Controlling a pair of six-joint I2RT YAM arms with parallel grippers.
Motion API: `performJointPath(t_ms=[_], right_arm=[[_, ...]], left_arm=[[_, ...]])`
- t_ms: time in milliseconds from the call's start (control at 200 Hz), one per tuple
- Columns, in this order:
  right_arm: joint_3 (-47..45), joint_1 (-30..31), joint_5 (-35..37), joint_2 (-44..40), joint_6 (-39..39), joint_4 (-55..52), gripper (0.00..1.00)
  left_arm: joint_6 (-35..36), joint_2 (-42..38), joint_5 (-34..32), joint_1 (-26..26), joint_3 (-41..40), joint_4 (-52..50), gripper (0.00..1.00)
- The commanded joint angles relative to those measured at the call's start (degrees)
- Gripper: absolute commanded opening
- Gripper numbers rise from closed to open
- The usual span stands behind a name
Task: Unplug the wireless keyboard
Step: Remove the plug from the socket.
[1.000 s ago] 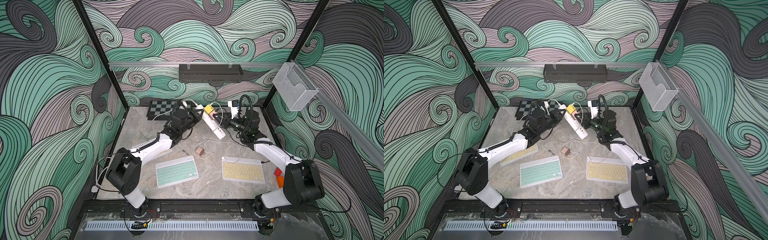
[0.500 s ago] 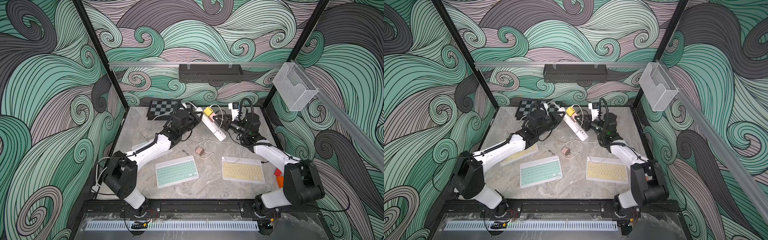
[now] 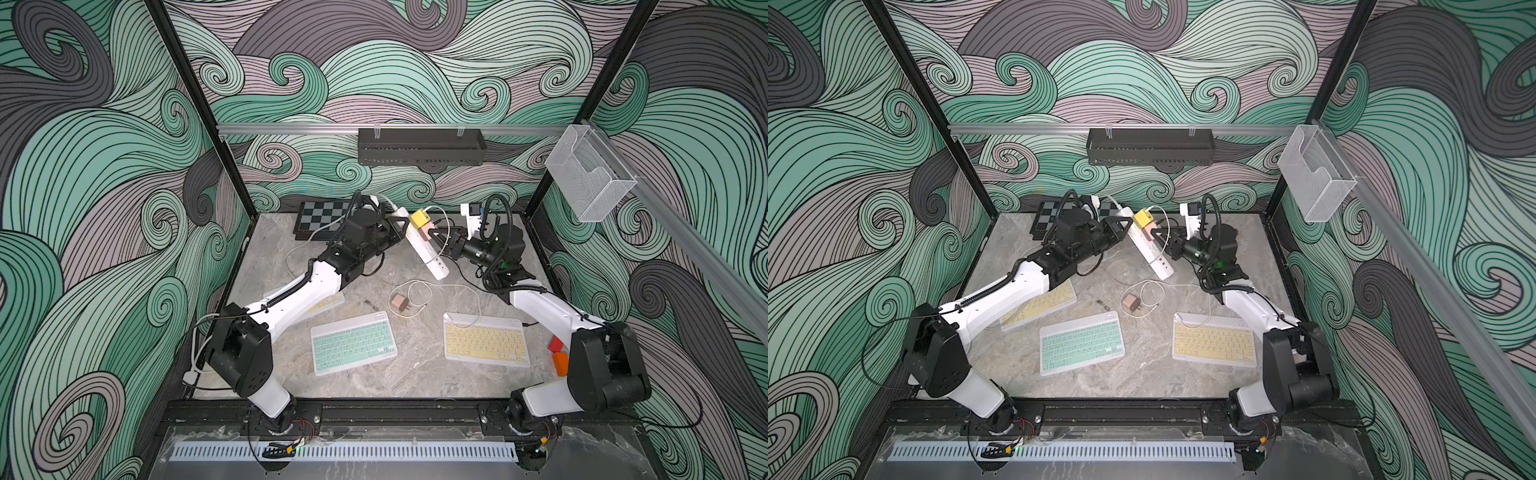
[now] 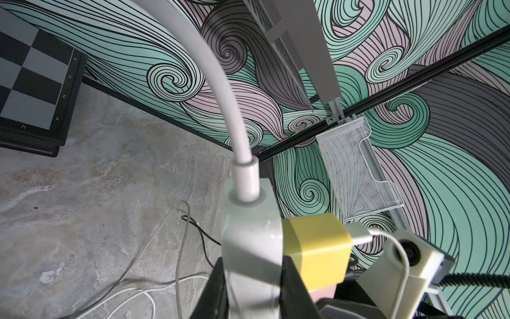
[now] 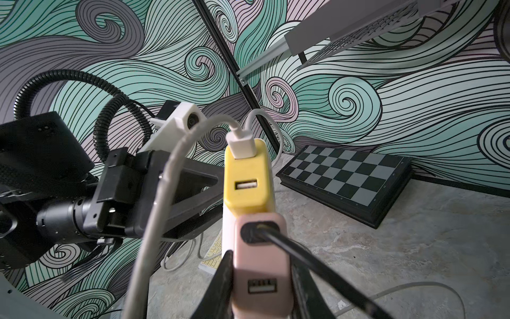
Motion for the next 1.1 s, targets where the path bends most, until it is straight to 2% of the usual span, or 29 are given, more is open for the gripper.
performJointPath(t_ms=[0, 220, 465, 645, 811, 961, 1096], right_arm=[[1.99, -5.11, 7.6, -2.43, 0.69, 1.1, 0.0], [2.0, -4.77, 6.8, -2.78, 0.21, 1.07, 0.0], [1.51, -2.28, 1.98, -2.78, -4.59, 2.77, 0.0], [3.45, -2.23, 3.68, -2.65, -6.39, -2.26, 0.0], [3.83, -6.15, 3.24, -2.08, -0.55, -1.58, 0.0], [2.73, -7.21, 3.45, -2.6, 0.95, 0.54, 0.0], [1.31, -6.59, 0.36, -2.35, 0.49, 5.1, 0.0]], left_arm=[[6.57, -1.31, -13.42, 2.76, 2.4, -6.78, 0.0], [5.8, -0.97, -17.47, 2.31, 4.0, -11.74, 0.0], [-3.95, -1.08, -20.79, 2.57, 2.4, -12.72, 0.0], [-0.36, -0.73, -21.18, 2.62, 4.08, -15.5, 0.0], [3.27, -3.18, -20.71, 2.66, -2.65, -7.3, 0.0], [-3.44, -4.67, -22.84, 4.21, -4.48, -12.08, 0.0], [-9.47, -4.49, -22.68, 5.7, -3.77, -16.6, 0.0]])
